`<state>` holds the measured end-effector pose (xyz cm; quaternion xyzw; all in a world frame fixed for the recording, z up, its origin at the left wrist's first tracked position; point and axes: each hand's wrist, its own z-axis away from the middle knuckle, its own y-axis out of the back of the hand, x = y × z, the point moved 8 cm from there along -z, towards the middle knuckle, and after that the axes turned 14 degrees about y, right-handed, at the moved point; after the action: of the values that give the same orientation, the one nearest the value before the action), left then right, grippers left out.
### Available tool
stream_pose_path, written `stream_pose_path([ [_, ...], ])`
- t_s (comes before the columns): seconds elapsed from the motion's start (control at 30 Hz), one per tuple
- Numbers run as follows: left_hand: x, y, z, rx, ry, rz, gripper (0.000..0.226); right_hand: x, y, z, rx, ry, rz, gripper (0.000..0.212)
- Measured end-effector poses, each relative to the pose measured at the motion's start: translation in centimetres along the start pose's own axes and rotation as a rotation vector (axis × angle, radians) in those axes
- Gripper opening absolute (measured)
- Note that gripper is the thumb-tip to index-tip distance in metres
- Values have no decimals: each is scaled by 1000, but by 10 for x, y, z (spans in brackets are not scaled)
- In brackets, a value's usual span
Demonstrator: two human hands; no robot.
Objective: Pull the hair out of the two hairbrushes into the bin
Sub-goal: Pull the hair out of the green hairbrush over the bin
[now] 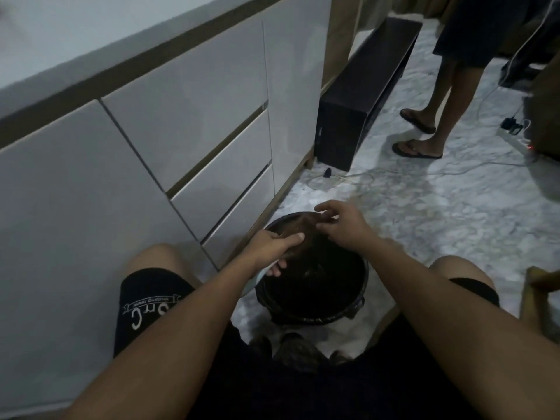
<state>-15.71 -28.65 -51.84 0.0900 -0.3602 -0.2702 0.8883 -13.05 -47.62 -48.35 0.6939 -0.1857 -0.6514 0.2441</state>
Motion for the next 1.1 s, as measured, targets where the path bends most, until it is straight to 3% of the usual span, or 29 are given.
stream_pose_path([
  [0.13, -14, -9, -13, 12, 48, -52, 66, 11, -21, 4, -52, 47, 28, 27],
  [0.33, -26, -15, -36, 2, 96, -151, 61, 46, -29, 4, 65, -109, -90, 10],
  [0.57, -30, -12, -50, 14, 125, -192, 57, 83, -15, 6, 224, -281, -270, 12],
  [0.63, -29, -12, -51, 36, 126, -209, 57, 83, -18, 6, 163, -279, -264, 17],
  [0.73, -26, -14, -52, 58, 121, -250, 54, 78, -30, 7, 20, -278, -256, 44],
  [0.83, -26, -17, -52, 55, 116, -279, 52, 62, -42, 4, -93, -149, -139, 57],
  [0.93, -27, -18, -51, 55, 108, -300, 50, 50, -49, 4, -159, -17, -1, 41],
  [1.0, -27, -18, -51, 54, 105, -310, 53, 48, -44, 4, -90, -3, 40, 23],
  [1.1, -29, -15, -51, 57, 113, -298, 54, 53, -29, 7, 64, -116, -10, 14],
])
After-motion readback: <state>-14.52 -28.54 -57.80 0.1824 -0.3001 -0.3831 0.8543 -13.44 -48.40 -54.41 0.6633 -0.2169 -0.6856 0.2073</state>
